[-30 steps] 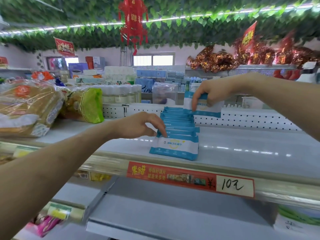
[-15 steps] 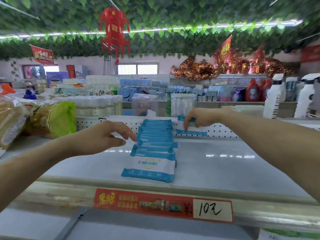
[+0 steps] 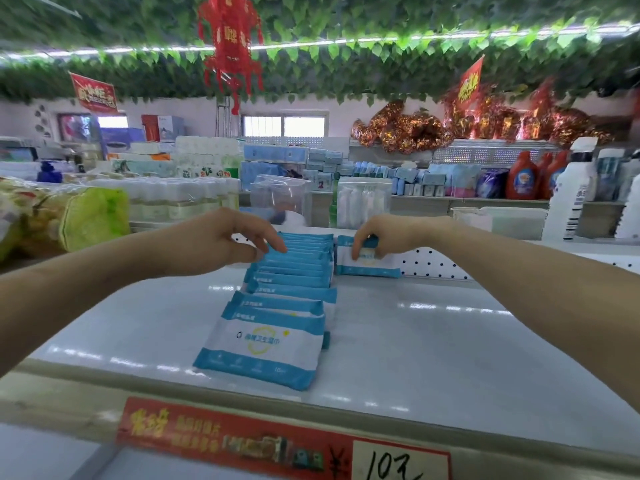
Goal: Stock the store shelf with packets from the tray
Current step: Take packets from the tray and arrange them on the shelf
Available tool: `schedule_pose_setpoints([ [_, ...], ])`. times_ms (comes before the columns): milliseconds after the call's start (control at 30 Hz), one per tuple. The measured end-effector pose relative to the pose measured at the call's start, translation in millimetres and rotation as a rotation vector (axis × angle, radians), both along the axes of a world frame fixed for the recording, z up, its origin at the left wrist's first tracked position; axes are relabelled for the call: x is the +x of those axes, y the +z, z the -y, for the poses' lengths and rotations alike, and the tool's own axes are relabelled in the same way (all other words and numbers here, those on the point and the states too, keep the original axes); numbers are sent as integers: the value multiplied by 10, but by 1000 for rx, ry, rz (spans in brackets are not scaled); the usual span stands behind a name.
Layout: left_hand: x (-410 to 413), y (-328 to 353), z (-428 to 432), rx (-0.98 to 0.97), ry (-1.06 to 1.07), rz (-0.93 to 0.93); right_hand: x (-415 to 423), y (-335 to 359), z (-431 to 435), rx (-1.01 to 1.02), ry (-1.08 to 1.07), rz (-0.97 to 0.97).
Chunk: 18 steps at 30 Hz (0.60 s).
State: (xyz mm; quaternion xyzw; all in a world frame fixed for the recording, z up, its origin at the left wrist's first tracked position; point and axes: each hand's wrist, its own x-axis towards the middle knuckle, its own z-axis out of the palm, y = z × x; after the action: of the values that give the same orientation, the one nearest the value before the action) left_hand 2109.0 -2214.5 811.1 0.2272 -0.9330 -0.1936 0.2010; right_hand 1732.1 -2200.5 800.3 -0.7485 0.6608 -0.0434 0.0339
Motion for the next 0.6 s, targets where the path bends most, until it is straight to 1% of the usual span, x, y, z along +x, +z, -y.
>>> schedule_pose_setpoints([
  [200,-106,39,-67,-19,-3,-2,-16,119,-55,-90,27,-31],
  [367,-14,85,-142,-28,13,1,26,248,-181,-127,33,-30],
  [533,298,103,-241,-46,75,-7,484,366,-228,-188,93,-54],
  [600,499,88,-294,-55,116,-1,812,435,-219,-255,151,-48],
])
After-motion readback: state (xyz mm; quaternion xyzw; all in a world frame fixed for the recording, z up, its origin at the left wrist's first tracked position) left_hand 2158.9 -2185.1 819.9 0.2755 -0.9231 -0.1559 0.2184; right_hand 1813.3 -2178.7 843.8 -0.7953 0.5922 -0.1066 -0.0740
